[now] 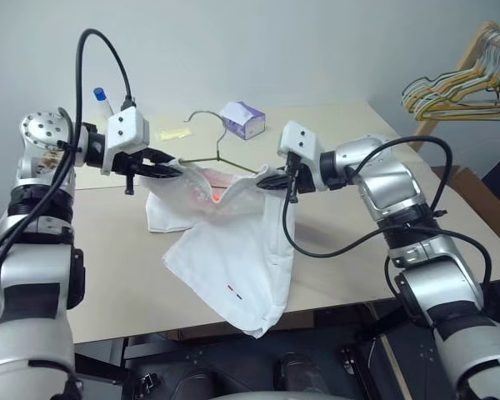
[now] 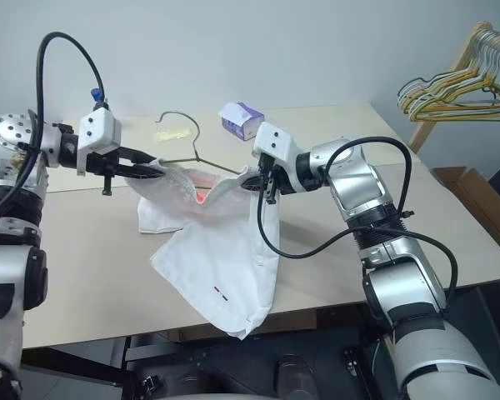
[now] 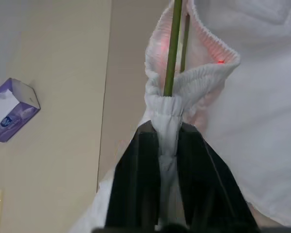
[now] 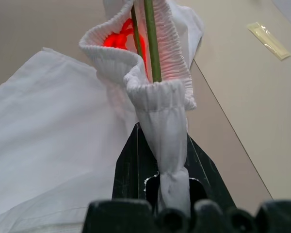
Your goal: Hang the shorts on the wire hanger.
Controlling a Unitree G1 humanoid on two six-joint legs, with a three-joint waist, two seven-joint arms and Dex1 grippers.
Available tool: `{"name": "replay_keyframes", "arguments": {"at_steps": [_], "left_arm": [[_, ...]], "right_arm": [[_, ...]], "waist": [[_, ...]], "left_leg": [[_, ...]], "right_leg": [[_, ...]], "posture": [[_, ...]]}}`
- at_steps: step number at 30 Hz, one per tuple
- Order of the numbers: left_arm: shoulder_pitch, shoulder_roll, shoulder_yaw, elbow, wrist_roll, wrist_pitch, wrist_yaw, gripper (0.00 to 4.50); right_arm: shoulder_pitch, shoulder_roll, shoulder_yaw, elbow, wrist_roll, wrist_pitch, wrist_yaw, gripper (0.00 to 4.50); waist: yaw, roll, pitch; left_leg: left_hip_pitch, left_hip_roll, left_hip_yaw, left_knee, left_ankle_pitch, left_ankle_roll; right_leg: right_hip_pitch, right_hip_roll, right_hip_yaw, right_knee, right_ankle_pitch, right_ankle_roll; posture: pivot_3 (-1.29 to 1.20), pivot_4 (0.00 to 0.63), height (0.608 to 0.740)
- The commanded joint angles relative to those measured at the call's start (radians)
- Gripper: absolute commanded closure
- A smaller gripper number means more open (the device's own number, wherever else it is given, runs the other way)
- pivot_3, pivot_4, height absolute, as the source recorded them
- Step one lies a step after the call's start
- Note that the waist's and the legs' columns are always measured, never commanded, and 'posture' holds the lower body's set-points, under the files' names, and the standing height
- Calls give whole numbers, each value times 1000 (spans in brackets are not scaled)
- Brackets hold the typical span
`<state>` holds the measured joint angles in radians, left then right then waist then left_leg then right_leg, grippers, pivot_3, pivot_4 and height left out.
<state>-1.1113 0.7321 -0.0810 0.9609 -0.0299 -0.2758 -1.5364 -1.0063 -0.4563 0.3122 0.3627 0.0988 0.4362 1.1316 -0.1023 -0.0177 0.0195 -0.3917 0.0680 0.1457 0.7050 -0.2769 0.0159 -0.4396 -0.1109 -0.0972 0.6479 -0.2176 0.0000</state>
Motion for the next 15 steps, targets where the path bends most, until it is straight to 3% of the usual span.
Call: {"name": "replay_keyframes", "arguments": {"at_steps": [1, 8, 12, 15], "left_arm": [[-30, 7, 25, 9, -7, -26, 38, 2328], [-109, 17, 115, 73, -58, 3, 202, 57], [-109, 5, 173, 76, -96, 35, 265, 24], [-40, -11, 209, -5, -171, 80, 193, 24]], "right_arm": [[-4, -5, -50, -46, 12, 6, -26, 4500], [56, -32, -97, -125, 23, 75, -87, 4500], [105, -43, -152, -205, 37, 192, -162, 4500], [136, -55, -220, -285, 50, 348, -252, 4500]], "waist": [[0, 0, 0], [-2, 0, 0], [-2, 0, 0], [-5, 0, 0]], "left_leg": [[0, 0, 0, 0, 0, 0], [0, 0, 0, 0, 0, 0], [-1, 0, -1, 0, 0, 0], [-1, -1, -1, 0, 0, 0]], "right_leg": [[0, 0, 0, 0, 0, 0], [0, 0, 0, 0, 0, 0], [0, -1, -1, 0, 0, 0], [0, -1, -1, 0, 0, 0]], "posture": [[-75, 0, 740], [-93, 0, 740], [-106, 0, 740], [-116, 0, 740]]}}
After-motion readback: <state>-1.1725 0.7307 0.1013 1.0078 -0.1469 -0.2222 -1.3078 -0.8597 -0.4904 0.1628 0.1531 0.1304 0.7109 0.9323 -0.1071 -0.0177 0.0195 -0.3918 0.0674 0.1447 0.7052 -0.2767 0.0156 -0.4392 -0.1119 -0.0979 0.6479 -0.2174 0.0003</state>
